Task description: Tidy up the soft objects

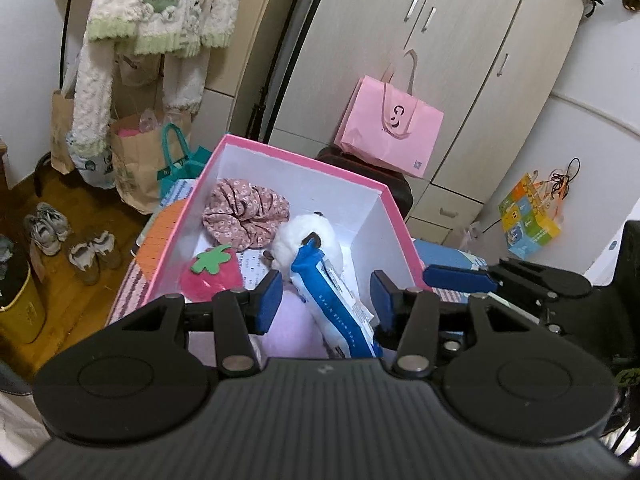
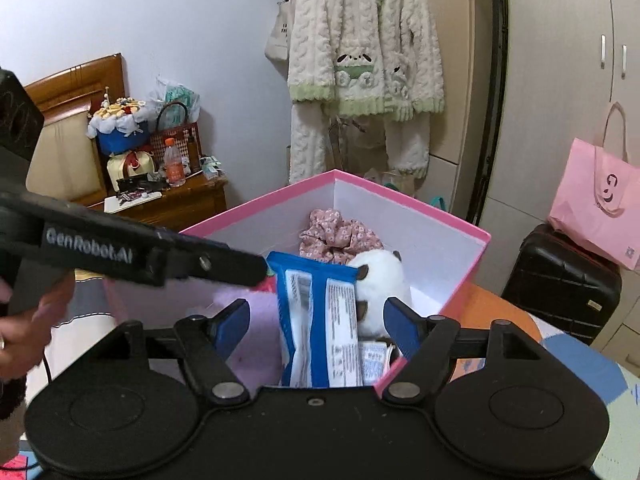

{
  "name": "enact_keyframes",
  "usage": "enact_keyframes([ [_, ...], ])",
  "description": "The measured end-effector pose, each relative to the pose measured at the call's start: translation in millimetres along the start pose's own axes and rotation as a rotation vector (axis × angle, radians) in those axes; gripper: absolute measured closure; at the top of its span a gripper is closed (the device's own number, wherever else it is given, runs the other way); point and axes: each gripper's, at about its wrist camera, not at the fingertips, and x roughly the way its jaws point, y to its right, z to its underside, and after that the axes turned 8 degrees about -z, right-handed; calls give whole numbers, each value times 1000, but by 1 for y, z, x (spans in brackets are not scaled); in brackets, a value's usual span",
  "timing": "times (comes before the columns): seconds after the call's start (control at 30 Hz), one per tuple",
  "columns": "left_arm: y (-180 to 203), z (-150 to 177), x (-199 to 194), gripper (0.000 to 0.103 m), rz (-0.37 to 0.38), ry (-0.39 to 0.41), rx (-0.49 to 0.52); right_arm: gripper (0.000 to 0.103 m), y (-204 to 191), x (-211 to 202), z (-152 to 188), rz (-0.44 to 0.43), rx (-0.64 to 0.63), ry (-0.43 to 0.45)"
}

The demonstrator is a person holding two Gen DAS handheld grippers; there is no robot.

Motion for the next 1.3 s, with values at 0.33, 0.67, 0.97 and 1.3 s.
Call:
enact_keyframes([
  [0.33,23,13,-46,51,-3,64,69,24,-10,-43,18,12,40,46],
  [0.67,47,34,-88,43,-24,155,148,21,-24,-91,32,97,38,98],
  [0.97,61,55,-101,40,-44,172,191,18,-26,-116,53,176,85,116],
  [1.3,68,66,-111,27,-26,169,199,8,-25,-133,67,280,148,121],
])
